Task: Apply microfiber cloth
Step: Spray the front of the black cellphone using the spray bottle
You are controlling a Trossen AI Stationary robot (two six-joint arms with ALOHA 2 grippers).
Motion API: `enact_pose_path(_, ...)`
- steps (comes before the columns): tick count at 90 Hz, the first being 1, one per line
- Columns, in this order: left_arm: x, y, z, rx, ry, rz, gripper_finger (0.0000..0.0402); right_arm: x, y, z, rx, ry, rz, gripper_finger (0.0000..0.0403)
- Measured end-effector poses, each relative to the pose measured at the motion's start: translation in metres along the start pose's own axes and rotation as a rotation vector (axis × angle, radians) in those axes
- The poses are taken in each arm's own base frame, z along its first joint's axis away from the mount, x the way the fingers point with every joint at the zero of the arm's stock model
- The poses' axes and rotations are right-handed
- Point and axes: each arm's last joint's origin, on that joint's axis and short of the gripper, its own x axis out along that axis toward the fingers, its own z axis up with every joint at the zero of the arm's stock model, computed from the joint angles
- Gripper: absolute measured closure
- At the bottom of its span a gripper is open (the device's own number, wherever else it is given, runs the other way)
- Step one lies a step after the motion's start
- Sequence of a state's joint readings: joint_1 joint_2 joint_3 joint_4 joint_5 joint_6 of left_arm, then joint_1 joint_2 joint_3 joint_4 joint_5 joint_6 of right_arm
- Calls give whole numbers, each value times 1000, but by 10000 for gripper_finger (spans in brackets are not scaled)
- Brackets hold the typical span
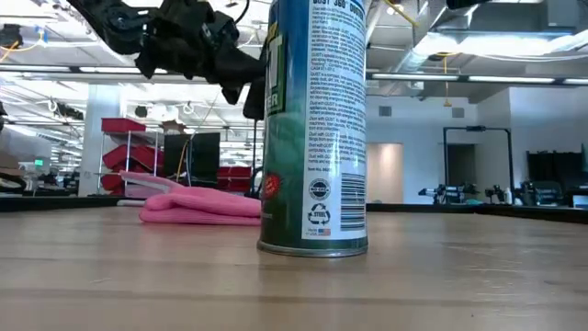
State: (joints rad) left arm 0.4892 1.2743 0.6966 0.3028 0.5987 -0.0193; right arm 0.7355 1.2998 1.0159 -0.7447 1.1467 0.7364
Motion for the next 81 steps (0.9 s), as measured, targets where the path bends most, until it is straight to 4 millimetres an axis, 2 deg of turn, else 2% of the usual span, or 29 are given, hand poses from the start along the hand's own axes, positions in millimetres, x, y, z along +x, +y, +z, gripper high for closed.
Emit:
enact_pose_path(9, 0, 0, -5, -9, 13, 17, 391, 4, 15, 0, 52, 20, 107, 403)
enact_pose_path(28, 0, 0, -4, 12, 7, 17, 391, 6, 49, 17, 210, -33, 407, 403)
enact_pose_path(39, 0, 0, -5, 23, 8, 16, 391, 11, 64, 21, 286, -59, 515, 403)
enact_pose_path(57, 0, 0, -5, 29, 8, 16, 391, 29, 83, 18, 350, -72, 556, 403)
enact_pose_path(81, 0, 0, -4, 16, -2, 14, 391, 57, 92, 17, 368, -42, 518, 403)
